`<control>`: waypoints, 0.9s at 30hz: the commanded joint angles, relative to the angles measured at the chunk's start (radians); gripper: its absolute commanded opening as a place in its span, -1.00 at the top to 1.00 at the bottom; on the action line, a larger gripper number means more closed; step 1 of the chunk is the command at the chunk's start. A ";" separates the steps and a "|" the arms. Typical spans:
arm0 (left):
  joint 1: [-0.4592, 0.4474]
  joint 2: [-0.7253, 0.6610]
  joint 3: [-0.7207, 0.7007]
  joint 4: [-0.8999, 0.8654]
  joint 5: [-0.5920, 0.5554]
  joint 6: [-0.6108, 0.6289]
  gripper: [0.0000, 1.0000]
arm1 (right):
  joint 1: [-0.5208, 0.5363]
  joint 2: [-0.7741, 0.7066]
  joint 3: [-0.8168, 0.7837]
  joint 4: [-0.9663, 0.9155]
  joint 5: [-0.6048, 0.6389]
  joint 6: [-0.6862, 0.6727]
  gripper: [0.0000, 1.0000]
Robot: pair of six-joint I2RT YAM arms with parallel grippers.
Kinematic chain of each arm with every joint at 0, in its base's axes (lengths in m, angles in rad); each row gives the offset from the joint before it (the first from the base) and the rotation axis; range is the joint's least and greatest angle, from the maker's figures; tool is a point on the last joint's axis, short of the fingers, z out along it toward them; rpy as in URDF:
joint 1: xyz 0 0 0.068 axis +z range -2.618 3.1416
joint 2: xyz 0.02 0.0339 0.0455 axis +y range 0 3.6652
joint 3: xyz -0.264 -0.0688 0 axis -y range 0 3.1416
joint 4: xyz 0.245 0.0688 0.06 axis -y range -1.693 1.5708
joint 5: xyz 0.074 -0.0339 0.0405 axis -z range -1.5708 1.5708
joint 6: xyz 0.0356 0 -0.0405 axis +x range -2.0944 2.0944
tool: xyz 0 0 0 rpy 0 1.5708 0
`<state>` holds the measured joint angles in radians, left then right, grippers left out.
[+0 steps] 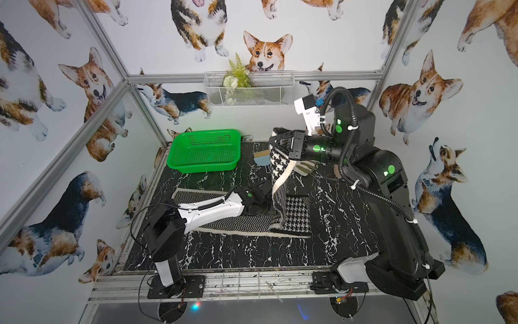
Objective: Roll up the scarf and place it into the basket
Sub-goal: Flatten out the scarf at the center of the board.
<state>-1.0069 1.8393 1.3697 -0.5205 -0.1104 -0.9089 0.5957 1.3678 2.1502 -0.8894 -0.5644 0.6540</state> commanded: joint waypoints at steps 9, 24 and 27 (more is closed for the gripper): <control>-0.089 -0.106 0.061 -0.017 0.030 -0.095 -0.96 | 0.002 0.049 0.031 0.049 -0.103 0.050 1.00; -0.112 -0.173 0.106 -0.073 -0.030 -0.105 -0.97 | 0.064 0.204 0.207 0.064 -0.151 0.075 1.00; -0.113 -0.224 0.075 -0.065 -0.049 -0.119 -0.97 | 0.069 0.177 0.114 0.136 -0.149 0.096 1.00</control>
<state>-1.1194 1.6520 1.4643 -0.5735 -0.1146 -0.9997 0.6601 1.5635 2.3268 -0.8364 -0.7105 0.7326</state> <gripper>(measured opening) 0.984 0.049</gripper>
